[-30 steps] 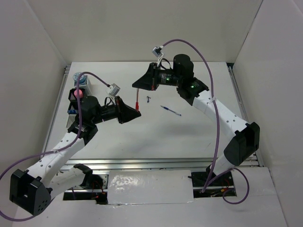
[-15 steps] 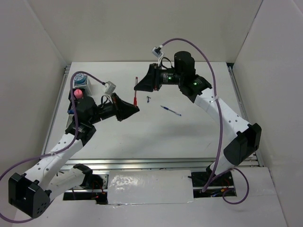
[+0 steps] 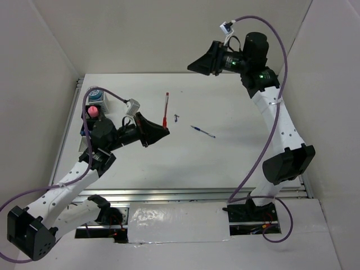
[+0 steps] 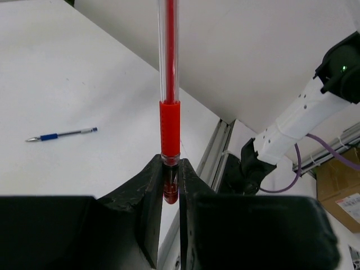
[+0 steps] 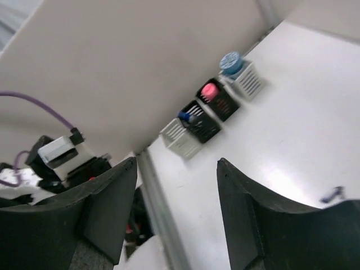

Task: Sort the stationery into containers
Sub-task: Close the pen cap on the pen, then place the pen in the storage box.

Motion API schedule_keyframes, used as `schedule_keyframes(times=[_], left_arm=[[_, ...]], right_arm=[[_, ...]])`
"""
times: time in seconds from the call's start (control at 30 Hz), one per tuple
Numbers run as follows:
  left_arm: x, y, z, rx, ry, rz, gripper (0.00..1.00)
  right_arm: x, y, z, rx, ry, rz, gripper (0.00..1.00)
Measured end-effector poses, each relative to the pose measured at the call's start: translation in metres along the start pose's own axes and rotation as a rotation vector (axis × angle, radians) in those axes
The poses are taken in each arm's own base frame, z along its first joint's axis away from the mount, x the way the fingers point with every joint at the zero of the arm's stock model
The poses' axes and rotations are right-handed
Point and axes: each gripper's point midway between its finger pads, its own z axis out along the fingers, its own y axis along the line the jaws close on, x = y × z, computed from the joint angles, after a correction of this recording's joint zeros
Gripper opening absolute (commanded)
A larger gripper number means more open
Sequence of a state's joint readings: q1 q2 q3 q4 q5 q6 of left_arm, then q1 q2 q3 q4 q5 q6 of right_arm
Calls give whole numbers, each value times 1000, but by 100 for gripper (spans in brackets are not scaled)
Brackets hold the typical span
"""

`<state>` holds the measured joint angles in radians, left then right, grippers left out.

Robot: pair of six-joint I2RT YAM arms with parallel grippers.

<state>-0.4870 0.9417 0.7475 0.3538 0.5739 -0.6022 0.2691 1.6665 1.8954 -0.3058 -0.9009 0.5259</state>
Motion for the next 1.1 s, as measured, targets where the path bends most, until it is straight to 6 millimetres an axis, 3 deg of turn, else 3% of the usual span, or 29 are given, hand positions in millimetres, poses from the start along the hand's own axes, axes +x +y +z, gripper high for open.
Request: schedule_keyframes(times=[0.1, 0.2, 0.33, 0.43, 0.6, 0.73, 0.9, 1.1], left_arm=[[10, -1, -1, 7, 22, -28, 0], [13, -2, -3, 20, 35, -78, 0], [14, 3, -4, 27, 61, -198, 0], [26, 12, 1, 27, 140, -346, 0], [49, 21, 5, 0, 270, -557, 0], [51, 15, 1, 8, 303, -654, 0], [55, 8, -2, 27, 344, -718, 0], [68, 6, -8, 0, 401, -784, 0]], right_arm=[[-17, -8, -16, 32, -36, -93, 63], [-7, -14, -23, 56, -1, -226, 62], [41, -12, -34, 89, 130, -499, 63], [78, -2, -43, 69, 224, -721, 64], [106, -8, -63, 82, 298, -1044, 66], [140, -13, -74, 41, 351, -1286, 66], [189, -4, -72, -109, 399, -1532, 64], [191, 12, -47, -179, 317, -1717, 63]])
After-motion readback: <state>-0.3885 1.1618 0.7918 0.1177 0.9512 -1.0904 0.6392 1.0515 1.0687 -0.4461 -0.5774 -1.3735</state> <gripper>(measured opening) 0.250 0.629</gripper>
